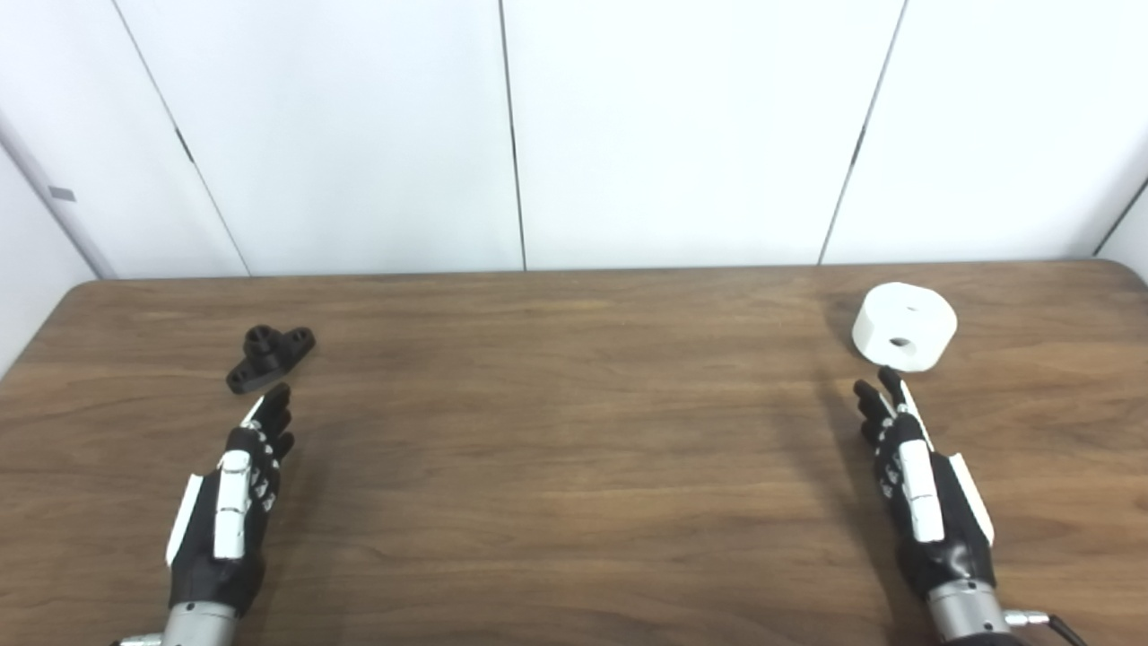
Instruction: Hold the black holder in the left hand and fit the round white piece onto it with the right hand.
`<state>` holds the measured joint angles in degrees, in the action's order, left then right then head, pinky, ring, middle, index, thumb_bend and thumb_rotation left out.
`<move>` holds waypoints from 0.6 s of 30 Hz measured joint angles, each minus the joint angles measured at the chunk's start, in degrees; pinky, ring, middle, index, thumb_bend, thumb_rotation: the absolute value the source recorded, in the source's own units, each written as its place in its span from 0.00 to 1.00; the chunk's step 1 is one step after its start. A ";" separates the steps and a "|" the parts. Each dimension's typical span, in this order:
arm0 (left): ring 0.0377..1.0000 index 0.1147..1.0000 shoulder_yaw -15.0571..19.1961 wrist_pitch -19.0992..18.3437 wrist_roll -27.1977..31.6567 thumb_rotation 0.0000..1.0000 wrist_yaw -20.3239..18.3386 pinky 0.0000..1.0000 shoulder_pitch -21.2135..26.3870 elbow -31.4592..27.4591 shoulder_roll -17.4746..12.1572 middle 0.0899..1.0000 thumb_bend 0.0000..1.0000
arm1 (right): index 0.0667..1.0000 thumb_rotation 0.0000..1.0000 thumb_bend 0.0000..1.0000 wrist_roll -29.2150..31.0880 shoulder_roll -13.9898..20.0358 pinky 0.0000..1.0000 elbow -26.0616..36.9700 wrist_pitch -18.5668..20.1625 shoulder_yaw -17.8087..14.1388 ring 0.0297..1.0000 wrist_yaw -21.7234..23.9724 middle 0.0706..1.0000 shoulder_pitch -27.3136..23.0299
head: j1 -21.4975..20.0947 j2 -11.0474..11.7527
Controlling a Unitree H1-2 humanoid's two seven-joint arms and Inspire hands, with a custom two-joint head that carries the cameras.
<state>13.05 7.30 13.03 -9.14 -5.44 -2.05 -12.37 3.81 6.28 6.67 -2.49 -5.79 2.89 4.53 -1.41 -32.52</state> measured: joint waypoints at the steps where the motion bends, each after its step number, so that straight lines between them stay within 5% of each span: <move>1: 1.00 0.93 0.00 0.01 0.00 1.00 -0.01 1.00 0.02 0.03 -0.02 0.98 0.56 | 1.00 1.00 0.54 0.00 0.00 1.00 -0.02 -0.09 0.00 0.98 0.00 0.95 -0.01 | 0.00 0.00; 18: 1.00 0.94 -0.05 0.07 0.35 1.00 -0.37 1.00 0.23 0.30 -0.12 0.99 0.54 | 1.00 1.00 0.52 -0.14 0.04 1.00 -0.24 -0.17 0.00 0.97 -0.03 0.94 -0.13 | 0.26 0.97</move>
<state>13.00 7.37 13.38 -9.51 -5.21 -1.75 -12.49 3.68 6.32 6.43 -2.66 -5.79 2.86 4.41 -1.14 -31.55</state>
